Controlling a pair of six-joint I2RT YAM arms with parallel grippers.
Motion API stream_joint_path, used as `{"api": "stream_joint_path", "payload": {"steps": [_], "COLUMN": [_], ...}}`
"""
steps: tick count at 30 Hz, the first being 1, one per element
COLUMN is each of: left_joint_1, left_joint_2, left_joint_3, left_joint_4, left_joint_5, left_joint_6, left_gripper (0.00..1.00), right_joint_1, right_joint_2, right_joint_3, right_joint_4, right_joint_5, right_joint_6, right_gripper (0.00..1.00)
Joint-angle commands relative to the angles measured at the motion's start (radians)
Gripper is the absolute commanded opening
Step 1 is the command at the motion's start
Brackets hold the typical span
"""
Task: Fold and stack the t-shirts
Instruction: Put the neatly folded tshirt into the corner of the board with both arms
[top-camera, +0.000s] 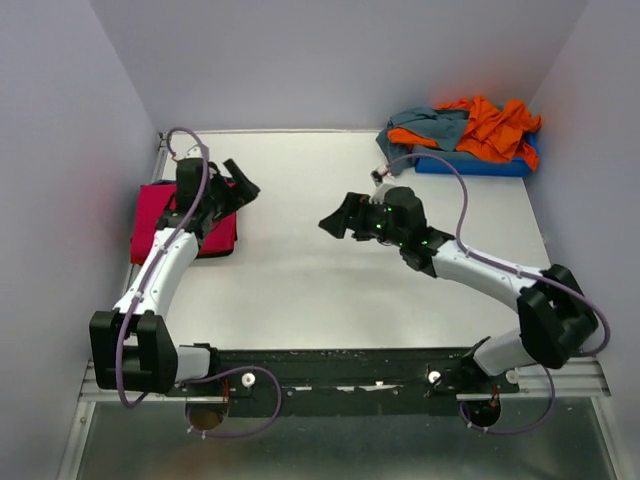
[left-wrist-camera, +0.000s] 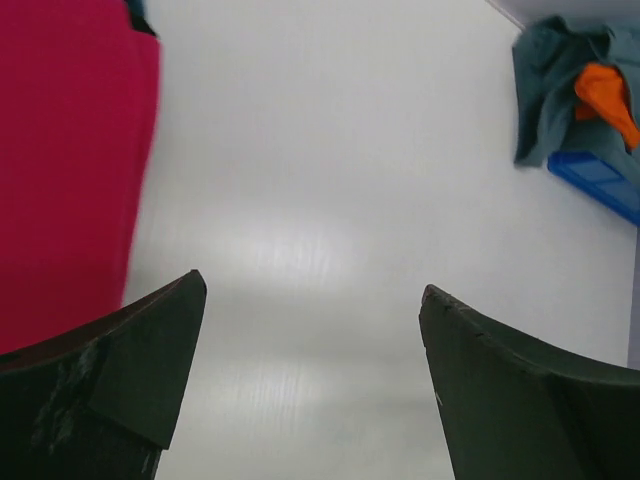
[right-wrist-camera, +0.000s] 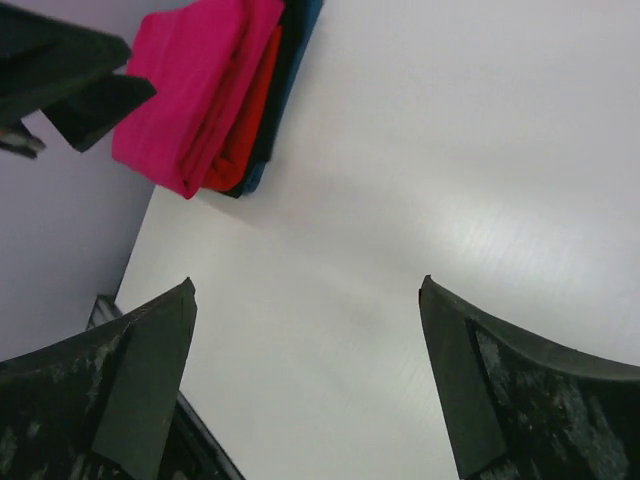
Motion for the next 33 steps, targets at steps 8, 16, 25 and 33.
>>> {"api": "stream_joint_path", "payload": {"steps": [8,16,25,33], "left_joint_1": [-0.425,-0.641,-0.655,-0.655], "left_joint_2": [-0.068,-0.16,-0.309,-0.339], "left_joint_3": [-0.278,-0.451,-0.581,-0.601], "left_joint_4": [0.44,0.587,0.683,0.707], "left_joint_5": [-0.198,-0.313,-0.261,-0.255], "left_joint_6": [0.077,0.286,0.294,0.304], "left_gripper": [0.99,0.99,0.99,0.99], "right_joint_1": [-0.038,-0.038,-0.038,-0.038], "right_joint_2": [-0.499,-0.879,-0.961,-0.962], "right_joint_3": [-0.354,-0.618,-0.689,-0.684], "right_joint_4": [-0.099,-0.095,-0.087,-0.098], "right_joint_5": [0.41,0.543,0.611,0.628], "right_joint_6": [-0.149,-0.207,-0.198,-0.189], "right_gripper": [1.0,1.0,1.0,1.0]}}
